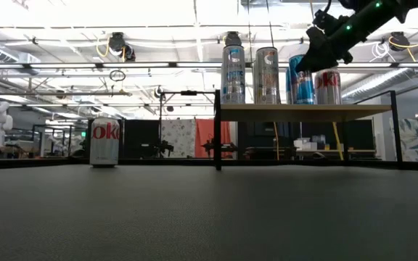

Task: Place canned beverage on shelf
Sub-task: Put the blue soda can on the shelf aligned with the other blue soda can

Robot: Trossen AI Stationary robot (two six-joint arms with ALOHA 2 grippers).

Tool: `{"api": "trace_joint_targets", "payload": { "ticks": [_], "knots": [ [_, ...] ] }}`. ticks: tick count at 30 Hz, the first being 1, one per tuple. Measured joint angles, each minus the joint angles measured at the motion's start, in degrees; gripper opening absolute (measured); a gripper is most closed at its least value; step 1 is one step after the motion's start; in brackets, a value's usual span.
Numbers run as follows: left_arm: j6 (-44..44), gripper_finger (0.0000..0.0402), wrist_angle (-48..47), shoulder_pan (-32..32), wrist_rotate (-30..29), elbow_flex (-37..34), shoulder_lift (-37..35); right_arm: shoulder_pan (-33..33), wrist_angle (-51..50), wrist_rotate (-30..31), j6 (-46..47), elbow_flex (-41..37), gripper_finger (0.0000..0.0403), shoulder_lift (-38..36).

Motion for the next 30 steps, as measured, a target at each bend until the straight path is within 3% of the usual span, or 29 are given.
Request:
{"api": "trace_joint_targets", "payload": {
  "ticks": [11, 23, 30],
  "knots": [
    [0.48, 0.0283, -0.20, 0.11, -0.01, 0.00, 0.00, -0.04, 2.01, -4.79, -1.01, -1.61, 0.0164, -1.40],
    [0.61, 0.0283, 0.19, 0.17, -0.26, 0.00, 0.02, -0.26, 0.53, -4.42, -2.95, -1.50, 0.0216, -1.03],
    [0.46, 0.0283, 0.13, 0.17, -0.28, 0.00, 0.02, -0.26, -1.35, -2.98, -2.93, -1.48, 0.0227, -1.03]
  ]
}}
